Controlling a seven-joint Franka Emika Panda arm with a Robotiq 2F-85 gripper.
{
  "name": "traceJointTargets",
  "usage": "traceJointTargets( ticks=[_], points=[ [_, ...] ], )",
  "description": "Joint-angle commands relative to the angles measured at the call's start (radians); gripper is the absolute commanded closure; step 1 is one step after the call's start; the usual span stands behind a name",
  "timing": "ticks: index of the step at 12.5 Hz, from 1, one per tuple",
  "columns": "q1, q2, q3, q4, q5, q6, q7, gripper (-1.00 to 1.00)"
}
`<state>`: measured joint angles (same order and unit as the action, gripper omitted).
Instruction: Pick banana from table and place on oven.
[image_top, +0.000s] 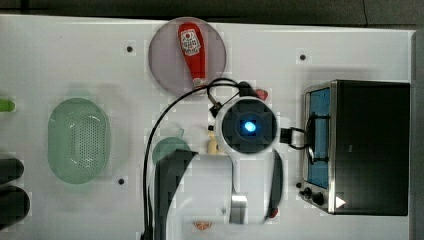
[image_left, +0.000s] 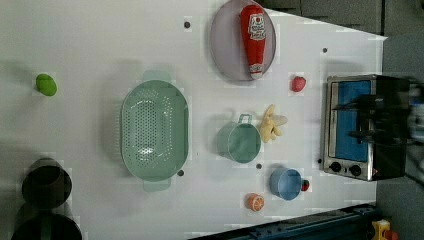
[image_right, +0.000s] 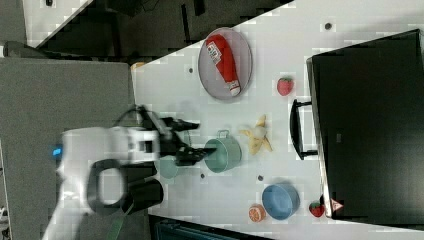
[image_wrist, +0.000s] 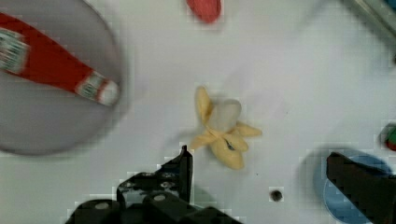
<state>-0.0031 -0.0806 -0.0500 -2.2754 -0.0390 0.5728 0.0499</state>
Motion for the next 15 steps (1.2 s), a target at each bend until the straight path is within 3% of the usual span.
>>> traceJointTargets(
  ticks=[1,6,13,14,15],
  points=[
    [-0.008,0.041,0.005,-0.060,-0.003,0.118,0.000,-1.00],
    [-0.008,0.221,0.004,-0.153,-0.003,0.410,0.000,-1.00],
    [-0.010,0.405,0.002,-0.192,-0.003,0.623,0.000,-1.00],
    [-0.010,0.420,0.002,-0.192,-0.003,0.649,0.000,-0.92],
    [-0.010,0.428,0.002,-0.193,-0.003,0.669,0.000,-0.68]
  ],
)
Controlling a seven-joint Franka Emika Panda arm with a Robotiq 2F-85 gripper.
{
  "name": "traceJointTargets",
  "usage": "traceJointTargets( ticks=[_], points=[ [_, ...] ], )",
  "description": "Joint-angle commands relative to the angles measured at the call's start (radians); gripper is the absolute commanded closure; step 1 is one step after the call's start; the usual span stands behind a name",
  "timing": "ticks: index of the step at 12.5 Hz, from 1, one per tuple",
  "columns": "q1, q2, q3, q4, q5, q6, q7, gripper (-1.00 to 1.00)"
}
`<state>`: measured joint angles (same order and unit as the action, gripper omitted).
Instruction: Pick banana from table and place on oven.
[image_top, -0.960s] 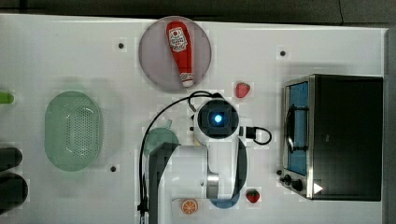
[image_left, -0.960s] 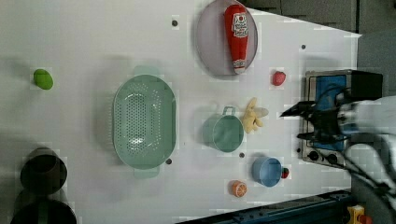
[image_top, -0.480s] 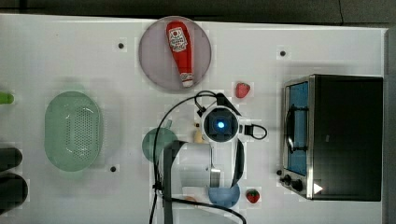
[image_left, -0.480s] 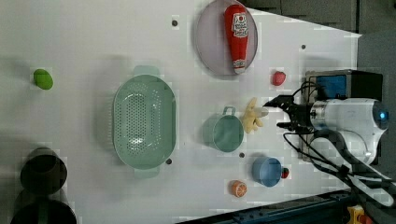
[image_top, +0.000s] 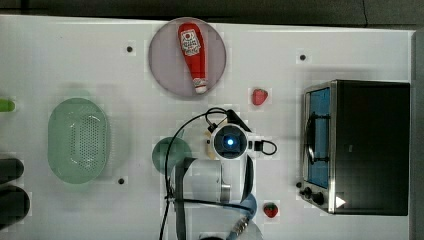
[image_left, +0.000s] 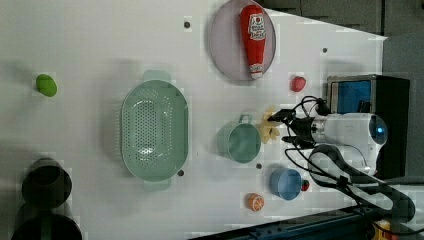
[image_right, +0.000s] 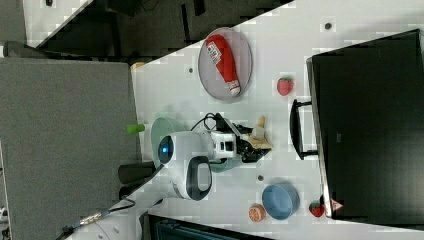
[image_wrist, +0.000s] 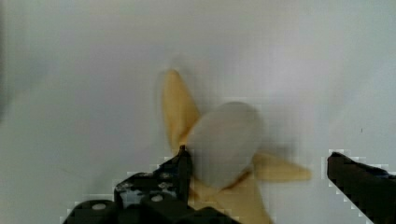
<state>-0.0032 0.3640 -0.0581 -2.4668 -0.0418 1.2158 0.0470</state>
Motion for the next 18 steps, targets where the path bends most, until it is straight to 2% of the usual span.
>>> traceJointTargets(
  ticks=[1,5,8,10,14,18],
  points=[
    [-0.010,-0.012,0.010,-0.001,-0.001,0.031,0.003,-0.43],
    [-0.010,-0.014,0.013,0.000,-0.001,0.055,0.003,0.47],
    [-0.009,-0.063,0.017,0.000,-0.001,0.048,0.004,0.47],
    [-0.009,-0.167,0.020,0.004,-0.001,-0.029,0.004,0.47],
    [-0.007,-0.461,0.026,0.088,0.000,-0.451,0.004,0.47],
    [-0.002,-0.636,0.036,0.316,0.000,-0.899,0.004,0.47]
  ],
)
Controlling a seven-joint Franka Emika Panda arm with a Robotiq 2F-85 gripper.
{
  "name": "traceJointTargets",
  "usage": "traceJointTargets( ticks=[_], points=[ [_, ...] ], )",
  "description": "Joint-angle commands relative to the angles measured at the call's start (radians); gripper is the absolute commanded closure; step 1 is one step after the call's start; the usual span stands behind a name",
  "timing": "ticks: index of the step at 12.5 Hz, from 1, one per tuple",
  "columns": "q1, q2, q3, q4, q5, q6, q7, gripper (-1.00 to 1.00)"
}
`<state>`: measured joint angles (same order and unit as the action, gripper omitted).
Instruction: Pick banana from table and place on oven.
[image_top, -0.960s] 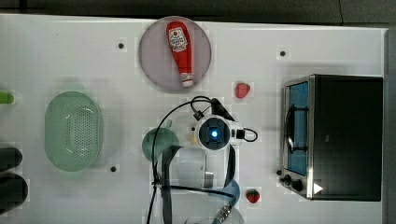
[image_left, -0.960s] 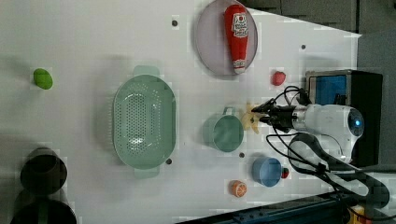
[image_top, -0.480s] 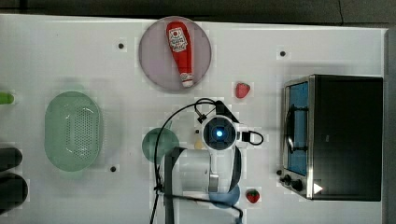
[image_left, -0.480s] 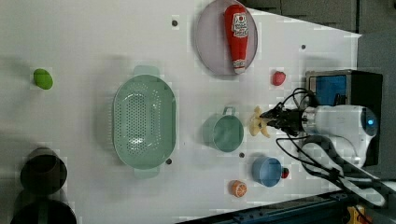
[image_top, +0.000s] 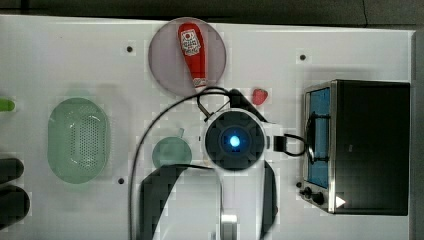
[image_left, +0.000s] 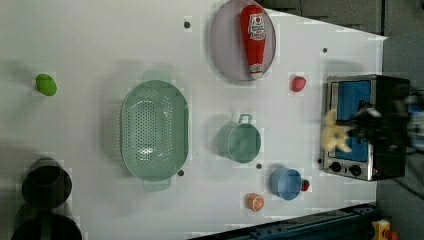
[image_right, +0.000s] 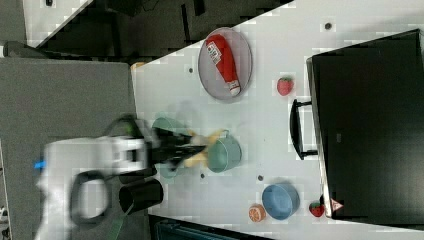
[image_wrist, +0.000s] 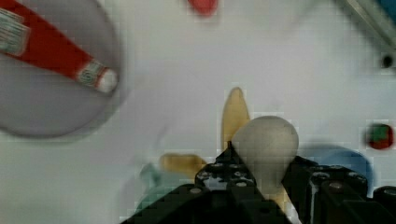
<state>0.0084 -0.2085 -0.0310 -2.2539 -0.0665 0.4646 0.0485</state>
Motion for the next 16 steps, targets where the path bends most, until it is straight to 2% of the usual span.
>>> traceJointTargets(
  ticks=[1,3,6,11,16],
  points=[
    [-0.014,-0.074,0.010,0.162,0.025,-0.226,0.003,0.47],
    [-0.021,-0.059,0.001,0.255,0.024,-0.300,0.002,0.47],
    [-0.041,0.010,-0.074,0.319,0.021,-0.293,-0.041,0.47],
    [-0.069,0.135,-0.321,0.364,0.020,-0.243,-0.430,0.47],
    [-0.075,0.277,-0.542,0.367,0.021,-0.022,-0.832,0.47]
  ],
)
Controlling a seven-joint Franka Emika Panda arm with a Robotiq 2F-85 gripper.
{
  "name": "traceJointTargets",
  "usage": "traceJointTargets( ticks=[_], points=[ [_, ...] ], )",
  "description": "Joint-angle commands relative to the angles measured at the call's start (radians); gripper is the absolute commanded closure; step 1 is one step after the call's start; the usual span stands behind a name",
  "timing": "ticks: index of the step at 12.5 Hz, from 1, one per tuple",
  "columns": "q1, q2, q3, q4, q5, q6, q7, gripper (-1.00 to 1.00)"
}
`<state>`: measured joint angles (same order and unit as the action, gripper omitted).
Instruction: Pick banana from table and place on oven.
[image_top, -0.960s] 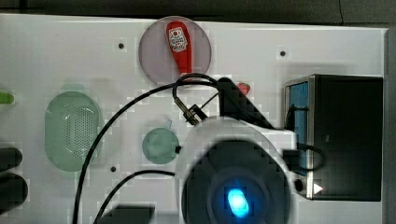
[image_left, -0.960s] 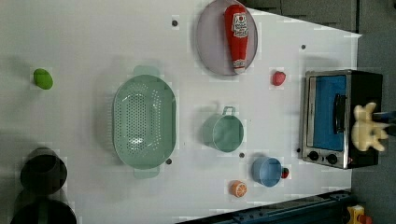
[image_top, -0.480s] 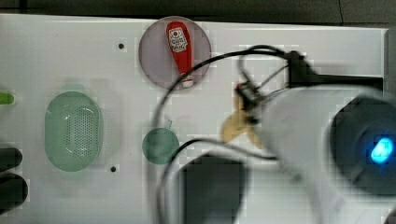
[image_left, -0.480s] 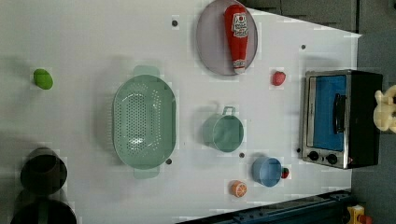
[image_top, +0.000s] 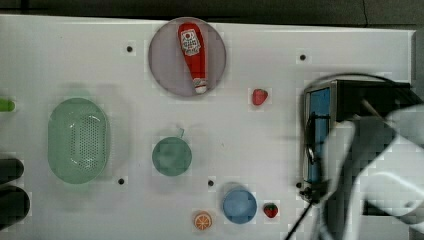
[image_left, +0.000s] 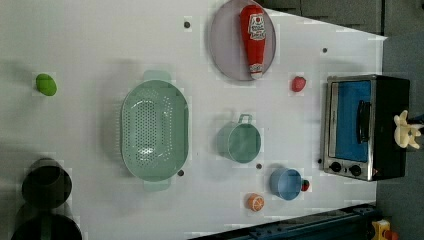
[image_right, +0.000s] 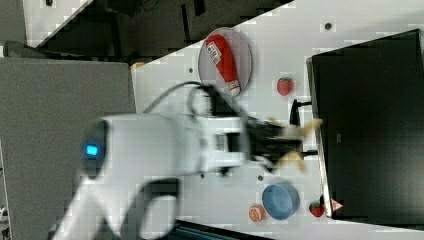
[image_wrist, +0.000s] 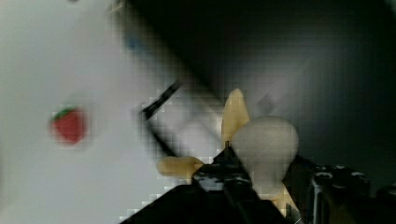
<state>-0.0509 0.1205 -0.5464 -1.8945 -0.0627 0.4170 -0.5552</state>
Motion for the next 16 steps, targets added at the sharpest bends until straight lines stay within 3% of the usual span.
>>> traceJointTargets(
  ticks=[1,3,8,13,16],
  points=[
    [-0.016,-0.029,-0.049,0.008,0.019,0.036,-0.270,0.47],
    [-0.018,0.003,-0.074,0.011,0.021,0.041,-0.285,0.18],
    [-0.016,0.009,-0.069,0.019,0.023,0.051,-0.285,-0.95],
    [0.011,-0.033,-0.010,0.075,0.021,0.011,-0.257,-1.00],
    [0.044,-0.137,0.084,0.096,0.021,-0.138,-0.068,-1.00]
  ],
)
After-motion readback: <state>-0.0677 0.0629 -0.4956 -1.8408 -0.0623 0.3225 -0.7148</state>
